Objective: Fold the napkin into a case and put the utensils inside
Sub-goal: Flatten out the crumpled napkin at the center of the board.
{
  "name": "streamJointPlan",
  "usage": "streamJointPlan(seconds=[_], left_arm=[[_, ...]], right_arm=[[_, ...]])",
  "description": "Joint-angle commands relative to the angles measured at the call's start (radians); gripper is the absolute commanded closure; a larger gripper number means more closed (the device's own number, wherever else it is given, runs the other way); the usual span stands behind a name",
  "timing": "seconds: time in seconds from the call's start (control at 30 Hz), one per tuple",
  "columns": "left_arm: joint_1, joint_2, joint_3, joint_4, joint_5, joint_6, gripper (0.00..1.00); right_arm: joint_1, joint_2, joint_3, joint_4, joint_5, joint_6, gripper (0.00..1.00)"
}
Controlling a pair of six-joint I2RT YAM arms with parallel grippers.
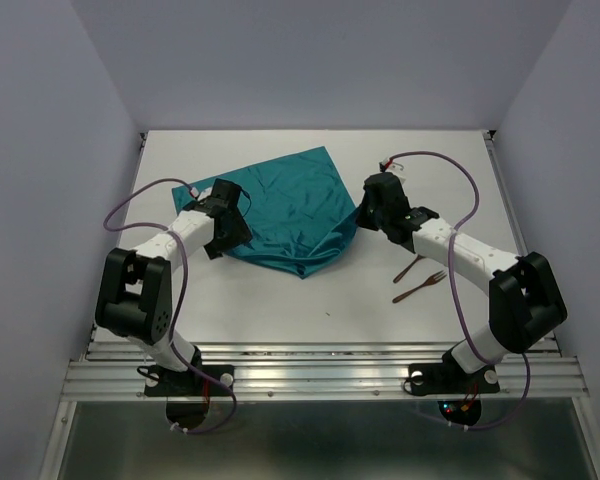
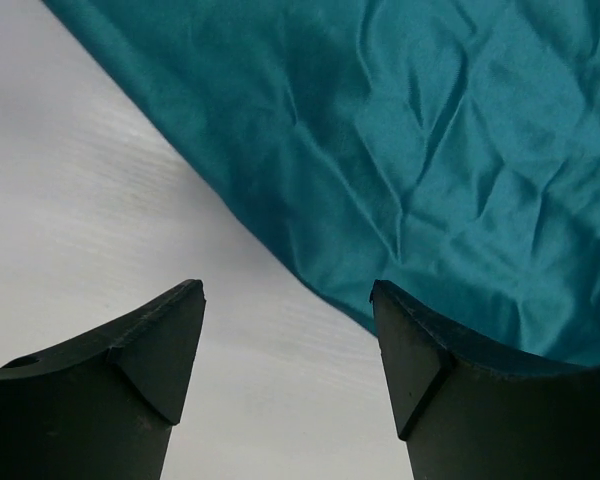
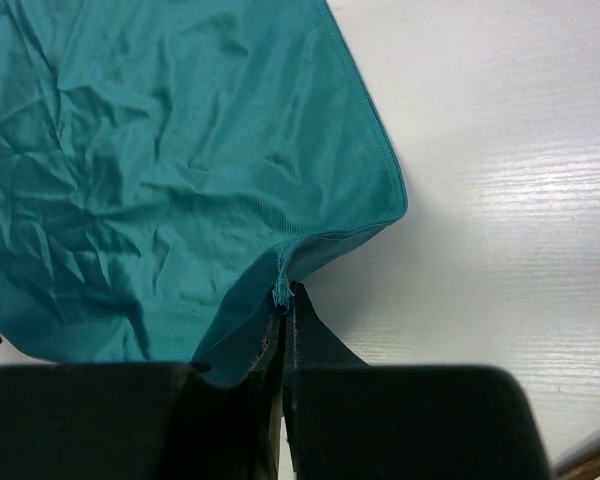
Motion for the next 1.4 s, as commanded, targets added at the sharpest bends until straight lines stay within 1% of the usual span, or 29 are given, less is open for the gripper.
streamJointPlan(seconds=[0.0, 0.03, 0.07, 0.1, 0.3, 0.4, 0.57, 0.6, 0.63, 0.67, 0.7, 0.77, 0.83, 0.87, 0.93, 0.97, 1.03, 1.07, 1.1, 1.13, 1.2, 1.23, 1.27, 1.3, 1.33, 1.37], left_arm=[[0.005, 0.040, 0.006, 0.099, -0.012, -0.050, 0.25], [0.005, 0.064, 0.006, 0.111, -0.005, -0.062, 0.27], [0.005, 0.074, 0.004, 0.116, 0.004, -0.068, 0.36], [0.005, 0.089, -0.003, 0.120, 0.008, -0.081, 0.37], [0.005, 0.057, -0.054, 0.139, -0.002, -0.102, 0.39], [0.004, 0.066, -0.069, 0.146, 0.011, -0.124, 0.56], [0.001, 0.094, -0.111, 0.188, 0.013, -0.148, 0.57], [0.001, 0.097, -0.111, 0.194, 0.019, -0.151, 0.72], [0.001, 0.107, -0.097, 0.188, 0.024, -0.147, 0.86], [0.001, 0.112, -0.080, 0.177, 0.030, -0.138, 0.95], [0.001, 0.112, -0.063, 0.163, 0.034, -0.118, 1.00], [0.001, 0.092, 0.009, 0.095, 0.018, -0.089, 1.00], [0.001, 0.028, 0.061, 0.045, -0.033, -0.061, 1.00], [0.001, 0.005, 0.120, -0.004, -0.065, -0.029, 1.00], [0.001, -0.054, 0.193, -0.056, -0.091, 0.010, 1.00], [0.001, -0.064, 0.272, -0.105, -0.099, 0.048, 1.00], [0.001, -0.080, 0.358, -0.151, -0.117, 0.088, 1.00], [0.001, -0.077, 0.447, -0.192, -0.122, 0.124, 1.00], [0.001, -0.069, 0.492, -0.216, -0.139, 0.138, 1.00], [0.001, -0.045, 0.576, -0.251, -0.143, 0.152, 1.00], [0.001, -0.009, 0.653, -0.271, -0.146, 0.180, 1.00], [0.001, 0.041, 0.688, -0.276, -0.133, 0.213, 1.00], [0.001, 0.072, 0.765, -0.291, -0.130, 0.227, 1.00], [0.001, 0.112, 0.805, -0.295, -0.116, 0.241, 1.00], [0.001, 0.194, 0.851, -0.303, -0.114, 0.255, 1.00], [0.001, 0.236, 0.932, -0.297, -0.108, 0.261, 1.00]], right_arm=[[-0.008, -0.032, 0.020, 0.011, -0.012, -0.008, 0.99], [-0.008, -0.035, 0.020, 0.011, -0.011, -0.013, 0.99], [-0.008, -0.036, 0.018, 0.011, -0.008, -0.013, 0.99], [-0.008, -0.035, 0.020, 0.011, -0.008, -0.014, 0.99], [-0.008, -0.007, 0.038, 0.016, -0.052, 0.001, 0.99], [-0.008, -0.002, 0.038, 0.023, -0.058, 0.001, 0.99], [-0.008, 0.007, 0.049, 0.046, -0.087, 0.021, 0.99], [-0.008, 0.008, 0.049, 0.054, -0.093, 0.024, 0.99], [-0.008, 0.008, 0.049, 0.057, -0.101, 0.030, 0.99], [-0.008, 0.008, 0.049, 0.057, -0.104, 0.033, 0.99], [-0.008, 0.008, 0.050, 0.057, -0.104, 0.032, 0.99], [-0.008, 0.005, 0.055, 0.056, -0.104, 0.022, 0.99], [-0.008, -0.002, 0.072, 0.056, -0.100, 0.007, 0.99], [-0.008, -0.013, 0.079, 0.056, -0.090, 0.002, 0.99], [-0.008, -0.025, 0.107, 0.051, -0.078, 0.001, 0.99], [-0.008, -0.038, 0.119, 0.051, -0.077, 0.004, 0.99], [-0.008, -0.048, 0.147, 0.052, -0.081, 0.016, 0.99], [-0.008, -0.056, 0.176, 0.052, -0.086, 0.016, 0.99], [-0.008, -0.073, 0.188, 0.056, -0.084, 0.016, 0.99], [-0.008, -0.081, 0.211, 0.056, -0.078, 0.013, 0.99], [-0.008, -0.099, 0.227, 0.057, -0.066, 0.001, 0.99], [-0.008, -0.111, 0.231, 0.059, -0.058, -0.016, 0.99], [-0.008, -0.113, 0.234, 0.059, -0.035, -0.025, 0.99], [-0.008, -0.111, 0.239, 0.059, -0.020, -0.033, 0.99], [-0.008, -0.096, 0.242, 0.059, -0.008, -0.045, 0.99], [-0.008, -0.084, 0.245, 0.059, 0.014, -0.048, 0.99]])
